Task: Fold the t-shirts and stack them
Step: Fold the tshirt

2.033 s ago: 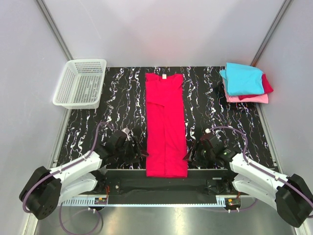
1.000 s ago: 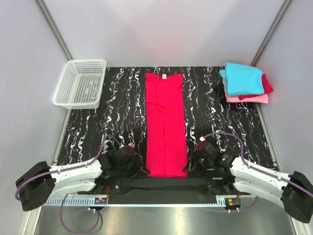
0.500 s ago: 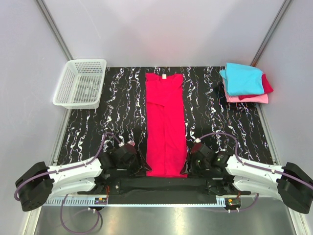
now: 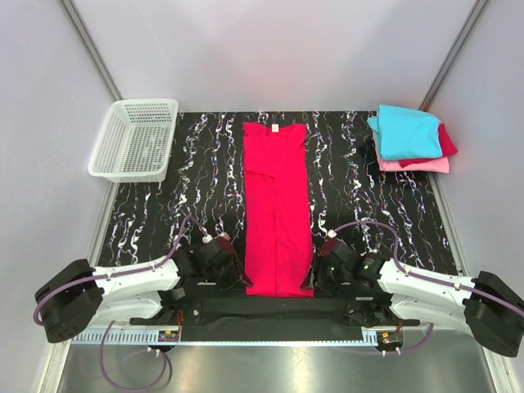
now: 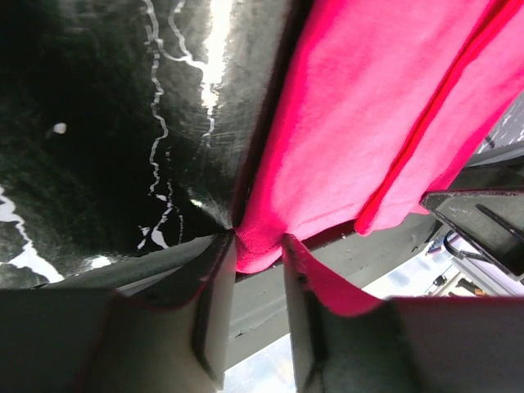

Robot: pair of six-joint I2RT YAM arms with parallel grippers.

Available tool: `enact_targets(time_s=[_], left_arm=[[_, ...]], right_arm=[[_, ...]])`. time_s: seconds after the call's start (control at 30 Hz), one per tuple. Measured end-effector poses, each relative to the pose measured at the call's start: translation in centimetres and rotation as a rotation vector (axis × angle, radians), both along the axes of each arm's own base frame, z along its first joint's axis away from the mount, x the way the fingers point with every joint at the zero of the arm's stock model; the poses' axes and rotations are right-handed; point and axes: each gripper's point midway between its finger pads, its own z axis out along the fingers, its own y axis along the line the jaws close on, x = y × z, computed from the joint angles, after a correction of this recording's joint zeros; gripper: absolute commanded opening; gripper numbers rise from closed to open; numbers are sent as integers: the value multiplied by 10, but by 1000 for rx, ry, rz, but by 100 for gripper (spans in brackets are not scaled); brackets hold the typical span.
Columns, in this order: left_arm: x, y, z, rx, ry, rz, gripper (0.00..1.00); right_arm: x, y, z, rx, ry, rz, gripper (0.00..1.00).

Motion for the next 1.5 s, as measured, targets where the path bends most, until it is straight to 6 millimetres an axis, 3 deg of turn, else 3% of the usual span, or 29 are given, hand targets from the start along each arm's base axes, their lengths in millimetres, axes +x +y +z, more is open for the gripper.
enact_targets(time_s=[0.07,0.2,0.23,0.33,0.5,0.87,1.0,1.2,1.33,1.5], left_arm=[[1,-1,1,-3,-4,-2,26],[1,-1,1,-4,-6,-4,18],[1,-1,1,-5,-6,-5,17],[1,-2,3,-12,-12,-4,13],[2,-3,6,-24,-17,-3,0],[4,-6,16,-61,-42,-2,0],[5,-8,22,-82,-61,-3,0],[12,-1,32,-53,-108,18,0],[29,1,51,0,-171,48,0],[53,-7,72,60,-243,59,0]], right_arm=[[1,1,0,2,-3,-1,53],[2,0,-1,-5,-8,-6,26],[3,0,-1,-6,-9,-10,14],[3,0,-1,-5,-9,-15,0],[4,1,-1,-3,-9,-17,0],[3,0,1,0,-11,-17,0],[6,3,14,18,-35,-13,0],[23,12,49,46,-131,-7,0],[38,15,65,32,-203,-3,0],[56,16,67,-56,-263,16,0]])
